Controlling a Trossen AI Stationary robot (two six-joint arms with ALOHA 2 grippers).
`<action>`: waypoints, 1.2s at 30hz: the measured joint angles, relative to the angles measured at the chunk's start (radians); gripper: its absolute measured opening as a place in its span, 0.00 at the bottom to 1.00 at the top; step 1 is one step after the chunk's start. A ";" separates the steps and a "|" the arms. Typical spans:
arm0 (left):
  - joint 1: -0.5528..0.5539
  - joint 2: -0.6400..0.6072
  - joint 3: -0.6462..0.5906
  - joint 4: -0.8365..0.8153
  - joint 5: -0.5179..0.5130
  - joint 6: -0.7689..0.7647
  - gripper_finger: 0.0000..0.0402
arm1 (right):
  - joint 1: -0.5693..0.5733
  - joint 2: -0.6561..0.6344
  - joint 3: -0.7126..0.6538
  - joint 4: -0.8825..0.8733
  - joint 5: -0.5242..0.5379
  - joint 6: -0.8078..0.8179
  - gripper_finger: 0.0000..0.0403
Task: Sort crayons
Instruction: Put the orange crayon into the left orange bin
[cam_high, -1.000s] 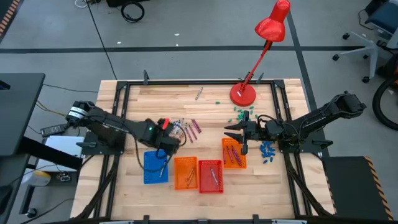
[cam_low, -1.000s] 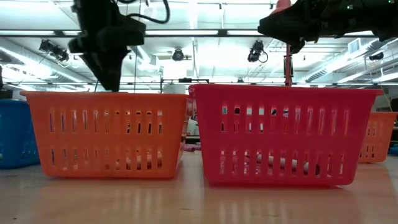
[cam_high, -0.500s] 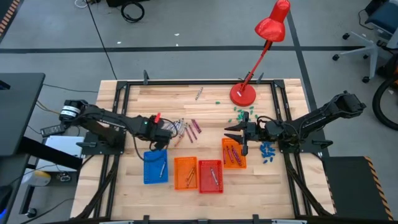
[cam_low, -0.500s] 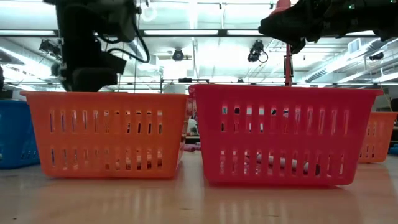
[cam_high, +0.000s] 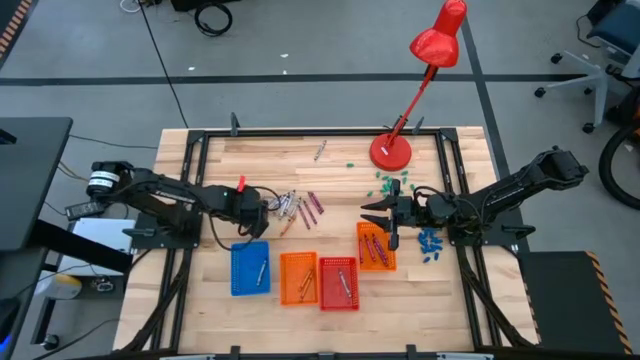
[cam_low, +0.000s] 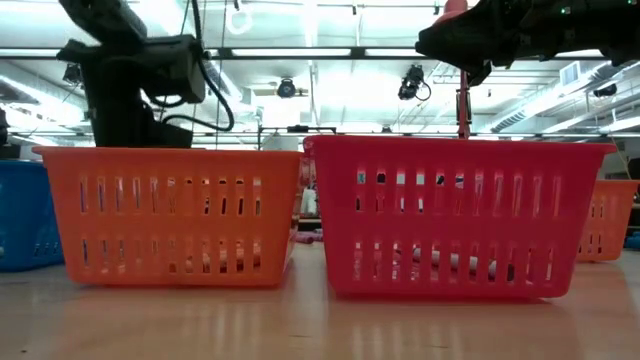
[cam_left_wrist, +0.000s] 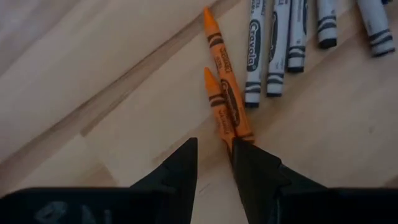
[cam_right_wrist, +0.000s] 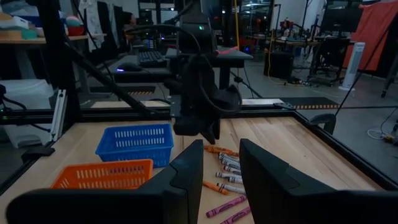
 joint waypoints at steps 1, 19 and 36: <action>0.007 0.000 -0.011 0.018 0.007 0.003 0.27 | 0.000 0.000 0.000 0.000 0.000 0.000 0.27; 0.087 -0.014 -0.041 0.046 0.055 0.066 0.27 | 0.000 0.000 0.000 -0.004 0.000 0.000 0.27; 0.093 -0.123 -0.041 0.022 0.121 -0.093 0.27 | -0.003 0.000 0.000 -0.003 0.008 -0.001 0.27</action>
